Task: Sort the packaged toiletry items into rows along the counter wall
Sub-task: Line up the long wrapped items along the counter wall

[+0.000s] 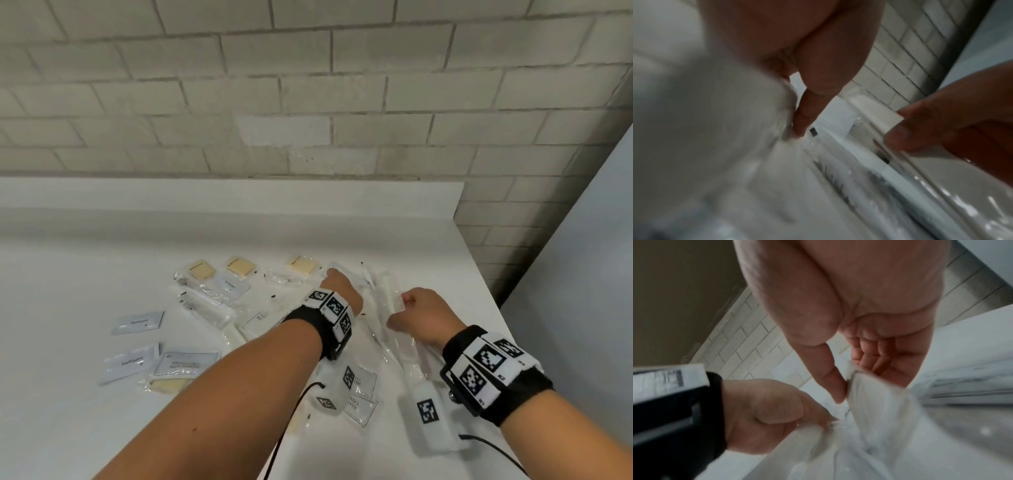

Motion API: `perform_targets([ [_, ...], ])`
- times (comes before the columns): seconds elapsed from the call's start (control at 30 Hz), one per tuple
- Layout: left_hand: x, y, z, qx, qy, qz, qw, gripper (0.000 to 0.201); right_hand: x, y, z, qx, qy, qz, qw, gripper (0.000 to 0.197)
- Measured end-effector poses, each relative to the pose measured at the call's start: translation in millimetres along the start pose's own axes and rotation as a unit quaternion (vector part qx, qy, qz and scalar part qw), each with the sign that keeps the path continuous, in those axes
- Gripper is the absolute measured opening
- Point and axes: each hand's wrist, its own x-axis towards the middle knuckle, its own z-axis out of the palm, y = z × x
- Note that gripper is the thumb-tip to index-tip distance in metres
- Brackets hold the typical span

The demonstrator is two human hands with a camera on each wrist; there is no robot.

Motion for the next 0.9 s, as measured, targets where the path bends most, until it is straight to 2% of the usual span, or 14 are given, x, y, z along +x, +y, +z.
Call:
perform_targets([
  [0.07, 2, -7, -12, -0.056, -0.006, -0.01, 0.998, 0.048, 3, -13, 3, 0.044, 0.0, -0.011, 0.999, 0.038],
  [0.13, 7, -17, -30, -0.116, -0.01, -0.006, 0.993, 0.044, 9, -27, 8, 0.091, -0.004, -0.011, 0.996, 0.02],
  [0.2, 9, -32, -56, -0.198, -0.001, -0.001, 0.98, 0.026, 15, -41, 19, 0.123, -0.016, -0.007, 0.992, 0.004],
  [0.27, 6, -51, -85, -0.269, 0.016, 0.001, 0.963, 0.013, 20, -54, 32, 0.12, -0.032, -0.008, 0.992, 0.013],
  [0.33, 0, -74, -112, -0.304, 0.041, -0.001, 0.952, 0.025, 22, -69, 45, 0.109, -0.051, -0.005, 0.993, 0.009],
  [0.4, -10, -97, -131, -0.308, 0.054, -0.009, 0.95, 0.024, 21, -83, 62, 0.094, -0.068, 0.005, 0.993, 0.007],
  [0.43, -14, -109, -136, -0.299, 0.048, -0.017, 0.953, 0.023, 21, -89, 71, 0.089, -0.077, 0.02, 0.993, 0.005],
  [0.5, -20, -132, -137, -0.252, 0.032, -0.038, 0.967, 0.031, 24, -99, 91, 0.075, -0.091, 0.042, 0.992, 0.017],
  [0.53, -21, -142, -134, -0.217, 0.028, -0.048, 0.975, 0.039, 25, -105, 100, 0.066, -0.097, 0.057, 0.991, 0.021],
  [0.6, -23, -159, -127, -0.137, 0.01, -0.068, 0.988, 0.049, 27, -114, 115, 0.033, -0.102, 0.085, 0.991, 0.013],
  [0.67, -25, -169, -122, -0.049, -0.003, -0.068, 0.996, 0.049, 31, -120, 125, -0.026, -0.104, 0.094, 0.99, 0.024],
  [0.73, -27, -173, -120, 0.009, -0.008, -0.056, 0.998, 0.047, 37, -122, 132, -0.026, -0.106, 0.091, 0.99, 0.031],
  [0.9, -22, -169, -117, 0.084, -0.044, -0.04, 0.995, 0.055, 44, -128, 138, -0.032, -0.108, 0.092, 0.989, 0.031],
])
